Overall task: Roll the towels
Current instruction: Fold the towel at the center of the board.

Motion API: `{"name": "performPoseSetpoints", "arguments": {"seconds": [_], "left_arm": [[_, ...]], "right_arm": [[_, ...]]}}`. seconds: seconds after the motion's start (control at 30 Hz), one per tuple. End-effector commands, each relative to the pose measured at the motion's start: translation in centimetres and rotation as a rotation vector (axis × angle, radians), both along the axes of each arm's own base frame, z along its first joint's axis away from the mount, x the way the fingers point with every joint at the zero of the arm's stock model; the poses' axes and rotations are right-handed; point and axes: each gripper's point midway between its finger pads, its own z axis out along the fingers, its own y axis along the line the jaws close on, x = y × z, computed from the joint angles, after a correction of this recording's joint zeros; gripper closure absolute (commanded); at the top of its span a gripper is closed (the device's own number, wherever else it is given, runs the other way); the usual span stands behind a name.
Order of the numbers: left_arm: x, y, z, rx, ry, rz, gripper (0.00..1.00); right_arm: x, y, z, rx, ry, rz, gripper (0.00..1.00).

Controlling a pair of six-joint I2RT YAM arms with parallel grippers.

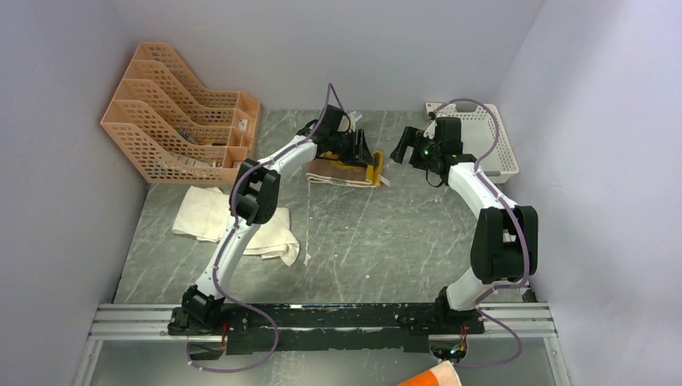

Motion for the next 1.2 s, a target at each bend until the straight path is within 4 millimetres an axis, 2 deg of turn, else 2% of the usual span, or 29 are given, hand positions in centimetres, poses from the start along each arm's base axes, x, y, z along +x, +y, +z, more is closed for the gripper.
{"name": "performPoseSetpoints", "arguments": {"seconds": [0.0,0.03,0.07,0.13,0.2,0.3,0.37,0.43,0.5,0.6,0.67,0.73,0.83,1.03,1.17], "left_arm": [[-0.2,-1.1,2.2,-0.065,-0.036,-0.018,0.35],[0.1,-1.0,2.9,-0.07,-0.054,-0.013,0.31],[0.4,-0.9,3.7,-0.077,-0.073,-0.008,0.23],[1.1,-0.3,5.5,-0.102,-0.098,0.003,0.16],[2.1,1.0,7.4,-0.121,-0.122,0.027,0.15],[3.7,4.6,10.0,-0.121,-0.164,0.09,0.15],[4.8,8.8,11.9,-0.085,-0.212,0.156,0.15],[5.6,12.7,12.3,-0.014,-0.248,0.219,0.16],[6.0,16.6,11.7,0.075,-0.265,0.286,0.18],[6.0,21.3,9.2,0.241,-0.26,0.365,0.27],[5.6,23.3,7.2,0.353,-0.271,0.379,0.33],[5.4,24.2,5.4,0.4,-0.263,0.385,0.34],[5.1,23.8,3.3,0.387,-0.239,0.37,0.33],[5.5,21.9,0.5,0.314,-0.192,0.324,0.34],[5.6,21.6,-1.6,0.318,-0.163,0.306,0.36]], "right_arm": [[0.2,-0.2,0.7,0.011,-0.023,-0.006,0.07],[0.2,-0.2,0.7,0.012,-0.023,-0.006,0.07],[0.2,-0.2,0.7,0.013,-0.025,-0.004,0.07],[0.3,-0.2,0.5,0.014,-0.023,-0.005,0.07],[0.3,0.0,0.3,0.017,-0.031,0.002,0.07],[0.2,0.5,0.3,0.029,-0.046,0.028,0.07],[0.3,1.3,0.5,0.037,-0.061,0.059,0.07],[0.5,2.6,0.5,0.014,-0.076,0.089,0.1],[0.8,4.1,0.1,-0.023,-0.076,0.109,0.14],[1.5,7.0,0.3,0.02,-0.085,0.153,0.24],[2.2,8.9,0.6,0.074,-0.1,0.182,0.32],[3.0,10.4,0.3,0.103,-0.093,0.195,0.38],[4.2,11.3,-2.1,0.083,-0.026,0.183,0.37],[4.8,10.7,-5.0,0.048,0.008,0.164,0.37],[4.9,9.8,-7.0,0.04,0.045,0.137,0.37]]}}
